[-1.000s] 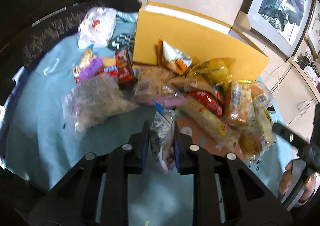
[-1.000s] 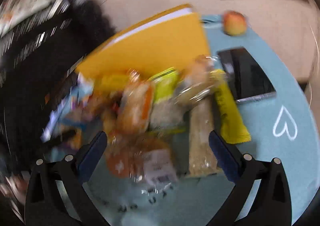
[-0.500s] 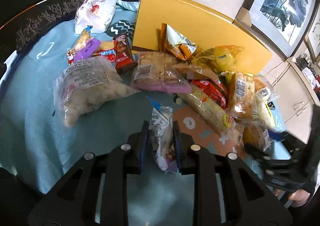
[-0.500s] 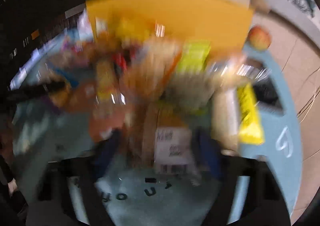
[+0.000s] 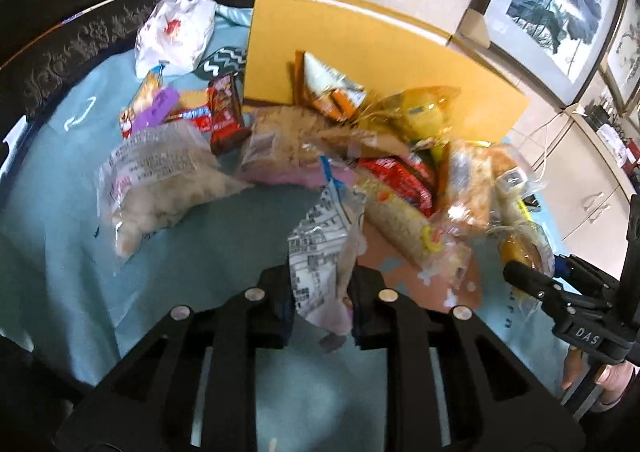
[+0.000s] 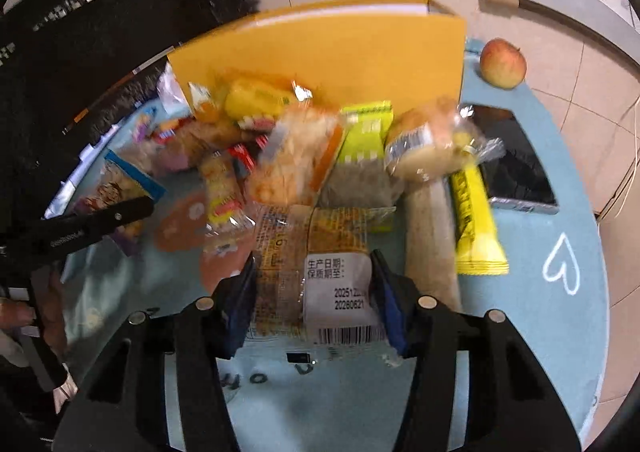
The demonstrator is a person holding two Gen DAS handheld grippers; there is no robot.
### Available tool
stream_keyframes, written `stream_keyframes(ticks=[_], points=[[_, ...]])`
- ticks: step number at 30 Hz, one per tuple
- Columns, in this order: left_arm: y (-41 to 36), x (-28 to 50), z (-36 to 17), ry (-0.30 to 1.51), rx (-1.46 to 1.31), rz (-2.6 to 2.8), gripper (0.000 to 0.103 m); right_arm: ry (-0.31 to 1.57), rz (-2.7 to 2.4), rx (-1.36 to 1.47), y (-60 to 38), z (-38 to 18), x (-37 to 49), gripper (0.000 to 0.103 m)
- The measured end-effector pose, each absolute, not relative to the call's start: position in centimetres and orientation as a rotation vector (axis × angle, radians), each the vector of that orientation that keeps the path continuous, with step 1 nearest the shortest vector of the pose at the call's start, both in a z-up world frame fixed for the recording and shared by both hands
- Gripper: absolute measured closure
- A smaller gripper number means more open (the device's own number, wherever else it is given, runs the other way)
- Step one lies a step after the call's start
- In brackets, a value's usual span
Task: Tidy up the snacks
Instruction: 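Hold the white bag in the left tool while the right tool grasps the labeled bread pack, then carry both items into the yellow box and open both tools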
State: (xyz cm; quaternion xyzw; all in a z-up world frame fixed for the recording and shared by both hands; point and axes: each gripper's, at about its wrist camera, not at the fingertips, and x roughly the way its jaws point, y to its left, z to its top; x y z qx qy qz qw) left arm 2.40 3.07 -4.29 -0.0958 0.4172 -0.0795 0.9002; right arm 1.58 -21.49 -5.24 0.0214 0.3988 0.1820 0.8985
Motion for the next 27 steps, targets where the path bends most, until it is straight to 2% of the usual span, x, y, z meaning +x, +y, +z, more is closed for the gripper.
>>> stream_keyframes(ticks=[7, 12, 16, 21, 23, 25, 27], points=[[2.3, 1.9, -1.7, 0.810, -0.173, -0.194, 0.082, 0.726, 0.416, 0.113, -22.8, -1.9, 0.2, 0.048], [1.3, 3.8, 3.5, 0.698, -0.155, -0.240, 0.082, 0.559, 0.418, 0.173, -24.1, 2.9, 1.0, 0.048], [0.1, 6.6, 7.9, 0.610, -0.141, -0.248, 0.082, 0.433, 0.366, 0.199, -24.8, 7.0, 3.8, 0.048], [-1.4, 13.0, 11.2, 0.584, -0.145, -0.247, 0.082, 0.448, 0.299, 0.155, -23.3, 8.8, 10.6, 0.048], [-2.1, 15.7, 11.4, 0.583, -0.130, -0.223, 0.069, 0.492, 0.276, 0.142, -22.4, 8.3, 13.9, 0.048], [-2.5, 19.1, 10.2, 0.620, -0.132, -0.176, 0.063, 0.548, 0.242, 0.137, -21.7, 7.1, 17.1, 0.048], [-2.5, 22.1, 8.3, 0.678, -0.153, -0.154, 0.052, 0.633, 0.227, 0.165, -21.5, 5.2, 20.3, 0.046]])
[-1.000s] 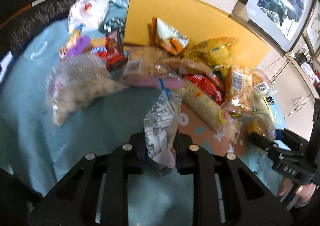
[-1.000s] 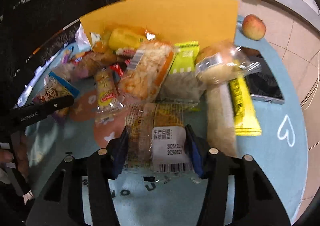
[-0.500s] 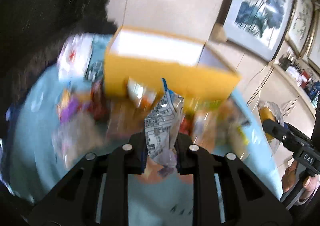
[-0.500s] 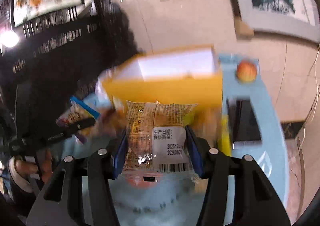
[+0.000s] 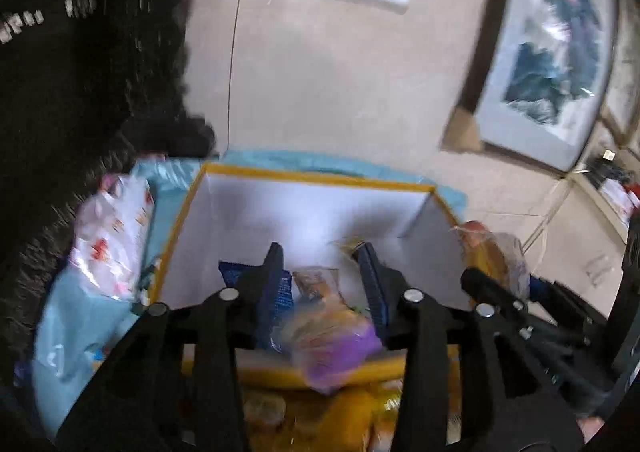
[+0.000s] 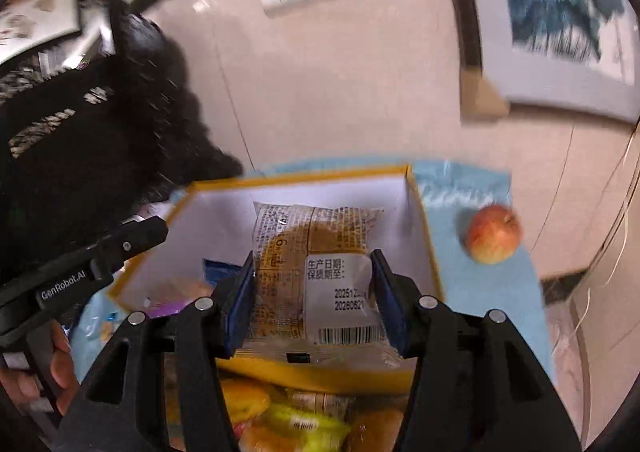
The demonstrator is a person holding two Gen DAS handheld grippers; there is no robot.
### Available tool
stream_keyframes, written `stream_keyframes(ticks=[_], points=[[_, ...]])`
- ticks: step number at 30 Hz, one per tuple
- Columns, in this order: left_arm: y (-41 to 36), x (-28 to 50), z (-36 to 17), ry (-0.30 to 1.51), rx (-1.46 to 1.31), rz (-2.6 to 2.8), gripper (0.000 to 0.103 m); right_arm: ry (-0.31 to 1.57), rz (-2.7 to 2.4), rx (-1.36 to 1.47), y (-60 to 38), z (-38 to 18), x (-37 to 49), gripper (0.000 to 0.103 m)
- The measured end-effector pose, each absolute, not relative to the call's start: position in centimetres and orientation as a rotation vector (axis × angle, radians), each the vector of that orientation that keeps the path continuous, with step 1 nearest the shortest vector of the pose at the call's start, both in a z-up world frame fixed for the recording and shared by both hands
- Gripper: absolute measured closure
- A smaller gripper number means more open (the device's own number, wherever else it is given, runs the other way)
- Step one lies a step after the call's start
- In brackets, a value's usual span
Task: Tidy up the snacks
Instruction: 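Carry both items into the yellow box and open both tools, then grasp the large white barcode bag with the left tool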
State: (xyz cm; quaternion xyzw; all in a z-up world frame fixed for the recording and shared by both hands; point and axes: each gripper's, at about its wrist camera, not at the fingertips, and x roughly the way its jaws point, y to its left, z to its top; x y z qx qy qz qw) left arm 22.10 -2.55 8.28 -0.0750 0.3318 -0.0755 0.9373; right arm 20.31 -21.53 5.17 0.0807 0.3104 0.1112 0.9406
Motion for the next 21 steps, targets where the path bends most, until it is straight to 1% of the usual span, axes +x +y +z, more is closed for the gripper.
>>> stream_keyframes(ticks=[1, 2, 3, 5, 6, 7, 10, 16, 21], points=[[-2.5, 23.2, 7.2, 0.717, -0.163, -0.144, 0.031, 0.679, 0.209, 0.191, -21.7, 4.3, 21.3, 0.040], [-2.4, 23.7, 6.4, 0.742, -0.165, -0.121, 0.022, 0.711, 0.190, 0.220, -22.1, 3.7, 21.7, 0.038], [-2.0, 23.6, 5.6, 0.752, -0.172, -0.087, 0.021, 0.734, 0.178, 0.267, -22.7, 3.3, 21.7, 0.029], [-1.4, 22.6, 4.9, 0.728, -0.186, -0.096, 0.010, 0.667, 0.229, 0.404, -24.4, 3.0, 20.2, 0.017], [-1.1, 21.9, 4.8, 0.712, -0.182, -0.081, 0.009, 0.625, 0.232, 0.442, -25.3, 3.0, 19.0, 0.004], [-0.9, 21.4, 4.8, 0.703, -0.181, -0.069, 0.009, 0.603, 0.222, 0.459, -25.9, 3.0, 18.3, 0.002], [-0.3, 19.7, 4.8, 0.696, -0.195, -0.097, 0.009, 0.575, 0.263, 0.502, -27.0, 2.6, 16.1, 0.001], [-0.9, 16.7, 4.7, 0.687, -0.183, -0.112, 0.009, 0.591, 0.289, 0.461, -26.4, 2.7, 13.1, 0.001], [-1.4, 13.8, 4.9, 0.661, -0.146, -0.132, 0.009, 0.552, 0.282, 0.419, -25.8, 3.2, 10.2, 0.001]])
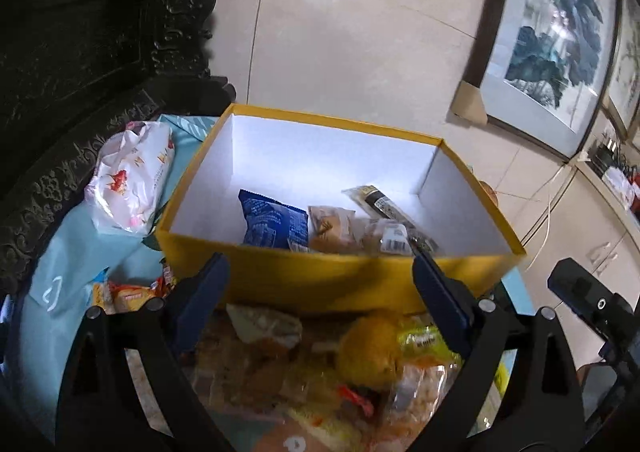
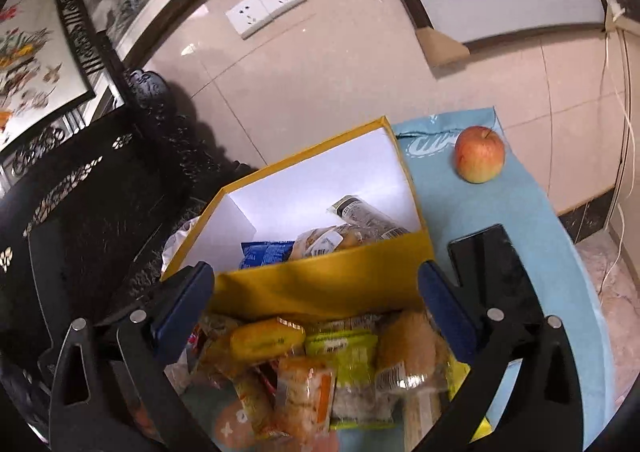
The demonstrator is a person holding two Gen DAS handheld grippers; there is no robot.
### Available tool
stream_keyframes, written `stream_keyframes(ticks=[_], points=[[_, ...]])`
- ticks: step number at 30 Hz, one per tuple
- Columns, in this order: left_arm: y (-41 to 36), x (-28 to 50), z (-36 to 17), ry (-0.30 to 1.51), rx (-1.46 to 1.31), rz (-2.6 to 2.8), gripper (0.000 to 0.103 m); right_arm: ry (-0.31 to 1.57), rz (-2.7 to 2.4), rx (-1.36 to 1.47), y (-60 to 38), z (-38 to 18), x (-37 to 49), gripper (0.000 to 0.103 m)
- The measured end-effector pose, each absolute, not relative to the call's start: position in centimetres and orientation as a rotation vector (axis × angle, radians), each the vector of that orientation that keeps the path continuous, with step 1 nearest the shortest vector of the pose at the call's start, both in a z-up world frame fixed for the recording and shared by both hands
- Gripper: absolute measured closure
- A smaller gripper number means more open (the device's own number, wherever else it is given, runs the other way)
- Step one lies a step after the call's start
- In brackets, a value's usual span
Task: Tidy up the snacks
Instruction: 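Grasp the large white barcode bag with the left tool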
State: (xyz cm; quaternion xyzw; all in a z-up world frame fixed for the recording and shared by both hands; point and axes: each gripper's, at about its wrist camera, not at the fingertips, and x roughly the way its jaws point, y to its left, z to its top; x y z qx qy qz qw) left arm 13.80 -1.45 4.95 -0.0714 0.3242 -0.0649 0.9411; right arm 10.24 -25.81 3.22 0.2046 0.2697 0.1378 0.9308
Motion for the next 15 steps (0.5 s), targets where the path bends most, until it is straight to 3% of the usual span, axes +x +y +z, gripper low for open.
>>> stream_keyframes(ticks=[7, 15], points=[[1.3, 8.3, 3.6, 0.615, -0.073, -0.059, 0.008, 0.510, 0.275, 0.421, -26.4, 0.7, 7.0, 0.001], [8.5, 5.3, -0.7, 0.718, -0.191, 0.127, 0.008, 0.533, 0.334, 0.479, -26.3, -0.1, 6.3, 0.001]])
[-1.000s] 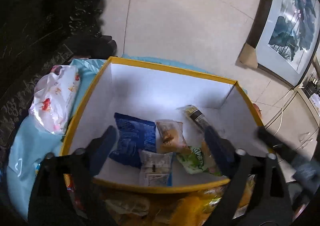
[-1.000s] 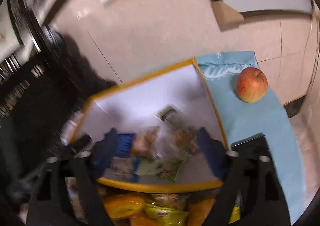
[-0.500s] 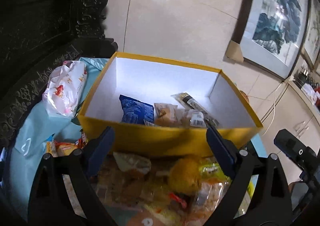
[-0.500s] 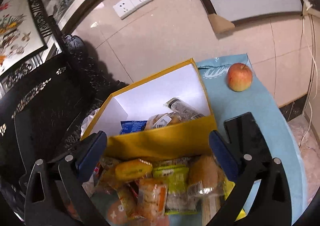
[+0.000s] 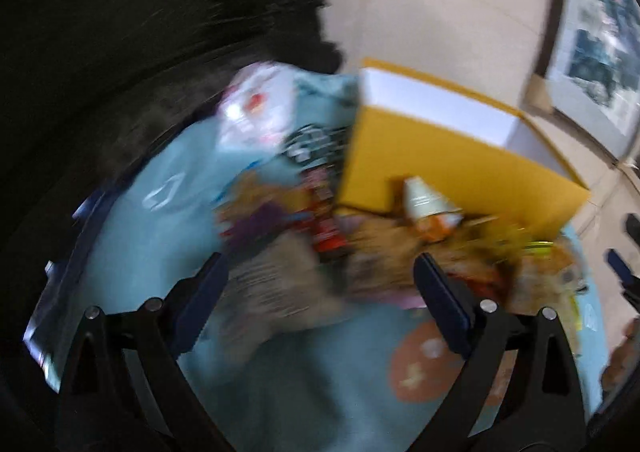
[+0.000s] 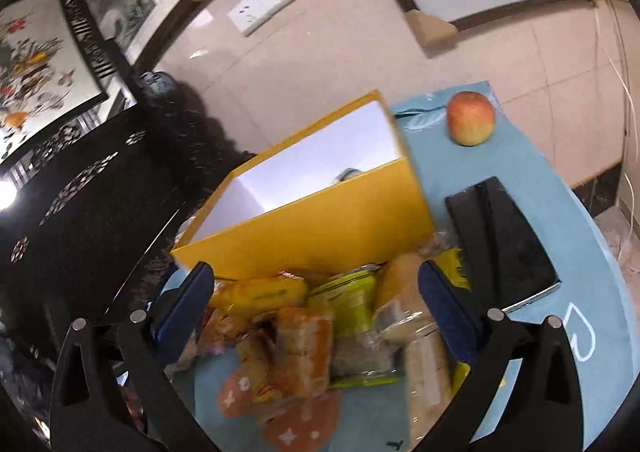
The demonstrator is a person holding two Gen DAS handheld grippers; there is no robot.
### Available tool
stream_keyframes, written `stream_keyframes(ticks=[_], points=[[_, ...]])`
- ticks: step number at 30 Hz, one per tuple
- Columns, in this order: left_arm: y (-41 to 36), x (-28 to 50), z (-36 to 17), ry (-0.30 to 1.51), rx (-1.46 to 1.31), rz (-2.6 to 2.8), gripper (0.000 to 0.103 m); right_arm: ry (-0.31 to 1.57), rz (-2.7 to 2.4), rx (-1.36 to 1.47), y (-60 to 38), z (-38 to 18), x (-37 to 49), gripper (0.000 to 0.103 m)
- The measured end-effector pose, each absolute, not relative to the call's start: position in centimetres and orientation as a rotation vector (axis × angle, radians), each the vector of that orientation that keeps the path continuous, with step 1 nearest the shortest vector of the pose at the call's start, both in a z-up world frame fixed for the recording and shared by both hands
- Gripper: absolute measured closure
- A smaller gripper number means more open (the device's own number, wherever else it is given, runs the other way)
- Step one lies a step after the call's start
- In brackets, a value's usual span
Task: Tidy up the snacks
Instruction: 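Grasp the large white barcode bag with the left tool, then hold the white bag in the left tool while the right tool grasps the orange bread pack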
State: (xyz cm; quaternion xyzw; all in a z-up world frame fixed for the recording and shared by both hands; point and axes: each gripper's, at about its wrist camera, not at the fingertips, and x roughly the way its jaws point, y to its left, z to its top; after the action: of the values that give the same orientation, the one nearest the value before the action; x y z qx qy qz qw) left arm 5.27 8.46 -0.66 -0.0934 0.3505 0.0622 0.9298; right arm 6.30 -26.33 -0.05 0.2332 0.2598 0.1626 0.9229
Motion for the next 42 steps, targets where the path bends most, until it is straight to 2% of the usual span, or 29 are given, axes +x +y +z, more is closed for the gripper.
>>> stream_keyframes(ticks=[5, 14, 17, 19, 21, 30, 37, 38, 40, 42], points=[[10.4, 5.6, -3.1, 0.778, -0.219, 0.218, 0.008, 0.507, 0.331, 0.422, -25.4, 0.3, 5.6, 0.001], [10.9, 8.5, -6.2, 0.835, -0.229, 0.272, 0.008, 0.596, 0.353, 0.504, -25.5, -1.0, 6.5, 0.001], [10.4, 8.9, -6.8, 0.880, -0.221, 0.260, 0.016, 0.620, 0.352, 0.513, -25.4, -1.4, 6.7, 0.001], [10.0, 8.6, -6.7, 0.876, -0.208, 0.258, 0.031, 0.639, 0.361, 0.513, -25.1, -1.5, 6.8, 0.001], [9.9, 7.9, -6.3, 0.870, -0.241, 0.232, 0.039, 0.642, 0.363, 0.507, -25.0, -1.5, 6.8, 0.001], [7.6, 5.0, -3.2, 0.782, -0.254, 0.088, 0.038, 0.642, 0.335, 0.426, -24.1, -1.7, 6.7, 0.001], [4.6, 4.0, -4.0, 0.752, -0.214, -0.017, 0.038, 0.630, 0.391, 0.122, -18.8, -2.6, 5.9, 0.002], [4.5, 3.9, -4.1, 0.756, -0.214, -0.024, 0.038, 0.635, 0.398, 0.089, -18.1, -2.7, 5.8, 0.003], [4.5, 3.9, -4.6, 0.768, -0.227, -0.045, 0.038, 0.704, 0.376, 0.028, -16.7, -3.5, 6.3, 0.023], [4.7, 4.0, -5.0, 0.772, -0.236, -0.055, 0.038, 0.772, 0.345, 0.009, -16.1, -4.3, 7.2, 0.028]])
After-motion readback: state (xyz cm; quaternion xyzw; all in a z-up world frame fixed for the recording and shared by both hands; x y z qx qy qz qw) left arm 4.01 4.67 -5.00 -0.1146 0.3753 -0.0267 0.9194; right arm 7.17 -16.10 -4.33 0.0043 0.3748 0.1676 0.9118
